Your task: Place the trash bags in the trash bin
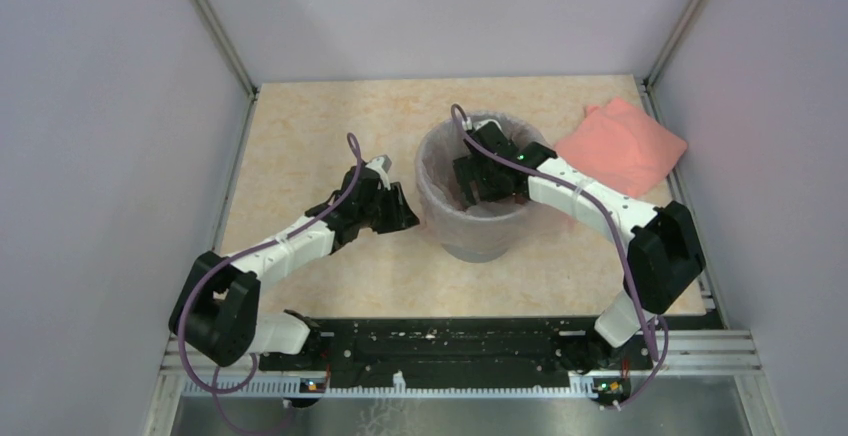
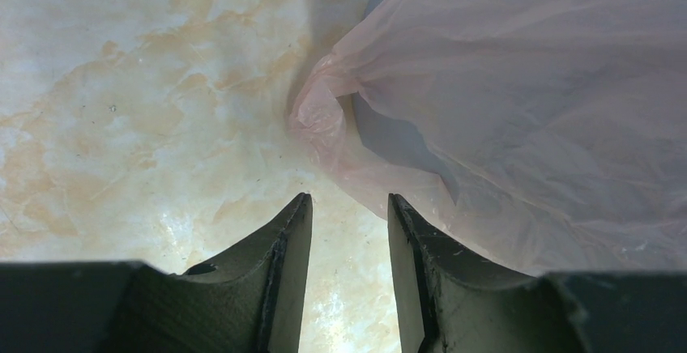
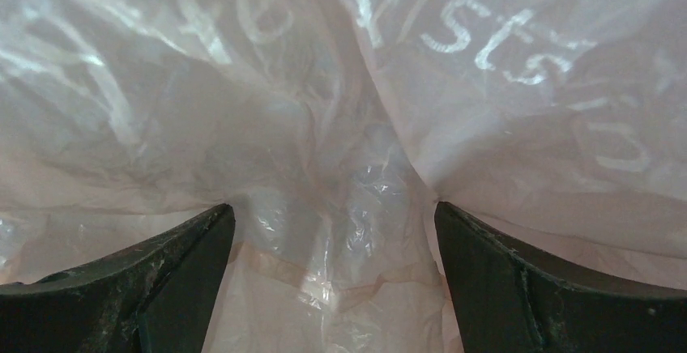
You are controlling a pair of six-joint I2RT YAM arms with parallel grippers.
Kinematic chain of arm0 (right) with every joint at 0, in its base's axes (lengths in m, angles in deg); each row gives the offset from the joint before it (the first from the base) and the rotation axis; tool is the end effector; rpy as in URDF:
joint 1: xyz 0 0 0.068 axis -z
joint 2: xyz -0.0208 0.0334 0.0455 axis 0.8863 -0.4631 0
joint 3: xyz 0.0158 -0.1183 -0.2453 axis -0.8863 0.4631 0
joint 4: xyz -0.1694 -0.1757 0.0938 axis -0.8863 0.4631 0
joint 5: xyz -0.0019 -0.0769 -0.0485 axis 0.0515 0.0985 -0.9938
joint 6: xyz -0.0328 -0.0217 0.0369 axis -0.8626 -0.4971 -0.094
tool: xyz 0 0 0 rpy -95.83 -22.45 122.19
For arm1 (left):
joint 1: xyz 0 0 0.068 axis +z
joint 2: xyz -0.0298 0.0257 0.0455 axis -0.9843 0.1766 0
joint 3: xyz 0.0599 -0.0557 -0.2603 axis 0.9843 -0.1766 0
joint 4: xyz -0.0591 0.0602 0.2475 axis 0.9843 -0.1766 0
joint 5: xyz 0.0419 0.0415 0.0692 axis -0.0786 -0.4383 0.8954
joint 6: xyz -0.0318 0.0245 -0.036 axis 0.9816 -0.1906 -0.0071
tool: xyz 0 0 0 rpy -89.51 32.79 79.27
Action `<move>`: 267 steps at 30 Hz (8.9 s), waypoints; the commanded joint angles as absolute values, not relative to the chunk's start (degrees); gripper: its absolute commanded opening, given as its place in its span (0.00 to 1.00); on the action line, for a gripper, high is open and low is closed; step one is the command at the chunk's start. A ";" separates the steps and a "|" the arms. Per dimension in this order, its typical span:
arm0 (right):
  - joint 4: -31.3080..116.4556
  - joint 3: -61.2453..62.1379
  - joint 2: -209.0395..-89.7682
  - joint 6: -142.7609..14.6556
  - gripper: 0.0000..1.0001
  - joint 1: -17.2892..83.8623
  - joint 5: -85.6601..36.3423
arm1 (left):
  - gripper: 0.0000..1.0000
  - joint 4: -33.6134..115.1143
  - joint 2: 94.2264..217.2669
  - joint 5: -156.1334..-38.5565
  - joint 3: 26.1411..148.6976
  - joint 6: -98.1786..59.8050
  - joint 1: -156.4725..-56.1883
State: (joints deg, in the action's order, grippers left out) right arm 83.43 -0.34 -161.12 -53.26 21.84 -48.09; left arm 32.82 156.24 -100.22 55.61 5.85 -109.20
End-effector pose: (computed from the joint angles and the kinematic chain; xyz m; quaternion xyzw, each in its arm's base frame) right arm 0.2665 0.2154 0.2741 -0.1522 0.9403 0.0180 0.3040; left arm 0.2334 -0.1393 0.2039 -0.0174 0.9077 -0.2974 0.2956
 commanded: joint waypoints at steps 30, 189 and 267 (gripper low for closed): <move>82.12 4.02 -158.24 -45.09 0.89 19.80 -48.44 | 0.44 35.98 155.22 -102.67 55.80 5.53 -109.45; 85.45 -3.82 -154.82 -45.99 0.83 19.00 -51.26 | 0.45 28.72 152.55 -105.64 63.52 4.13 -109.52; 82.58 -2.47 -147.15 -42.39 0.42 30.90 -54.17 | 0.65 19.58 161.41 -95.45 87.42 -8.18 -115.45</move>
State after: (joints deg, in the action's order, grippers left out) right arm 84.35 -3.07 -146.43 -43.38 30.82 -54.28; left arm 17.78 161.59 -95.63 88.50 -7.74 -115.16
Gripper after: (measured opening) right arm 0.475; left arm 0.665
